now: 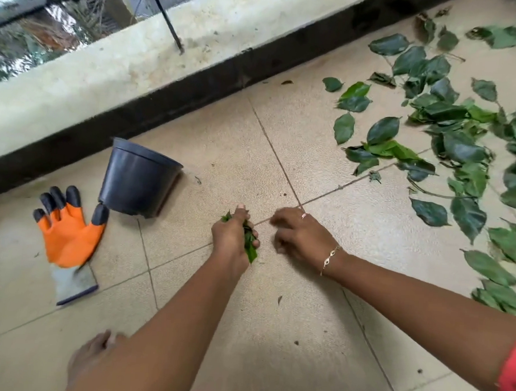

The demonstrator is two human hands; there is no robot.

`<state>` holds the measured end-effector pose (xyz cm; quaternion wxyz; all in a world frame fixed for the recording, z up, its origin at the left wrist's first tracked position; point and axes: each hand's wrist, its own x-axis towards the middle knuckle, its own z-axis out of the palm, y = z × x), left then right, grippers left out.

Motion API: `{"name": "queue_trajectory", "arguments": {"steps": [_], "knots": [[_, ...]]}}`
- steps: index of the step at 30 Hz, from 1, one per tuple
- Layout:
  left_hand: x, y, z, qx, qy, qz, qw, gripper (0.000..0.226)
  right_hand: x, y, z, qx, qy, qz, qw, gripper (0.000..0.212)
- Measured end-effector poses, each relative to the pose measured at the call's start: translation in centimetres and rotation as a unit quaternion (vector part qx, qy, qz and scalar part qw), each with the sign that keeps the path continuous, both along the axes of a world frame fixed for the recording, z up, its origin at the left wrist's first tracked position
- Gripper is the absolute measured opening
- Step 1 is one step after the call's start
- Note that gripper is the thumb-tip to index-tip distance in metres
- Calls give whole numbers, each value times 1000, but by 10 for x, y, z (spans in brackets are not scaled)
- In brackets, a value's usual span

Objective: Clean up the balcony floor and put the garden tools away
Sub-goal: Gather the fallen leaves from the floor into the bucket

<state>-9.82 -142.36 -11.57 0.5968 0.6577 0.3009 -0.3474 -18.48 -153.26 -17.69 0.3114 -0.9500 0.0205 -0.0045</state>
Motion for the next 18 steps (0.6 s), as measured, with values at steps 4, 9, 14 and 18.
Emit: {"name": "queue_trajectory", "arguments": {"steps": [4, 9, 14, 18], "knots": [[-11, -25, 7, -26, 39, -76, 996, 26, 10, -31, 23, 100, -95, -205, 969, 8], [-36, -88, 27, -83, 36, -187, 978, 36, -10, -40, 38, 195, -200, -405, 871, 11], [-77, -129, 20, -76, -3, -328, 942, 39, -72, -66, 40, 150, -182, -408, 882, 15], [-113, -155, 5, -93, -38, -405, 909, 33, -139, -94, 47, 176, -103, -361, 910, 42]]}}
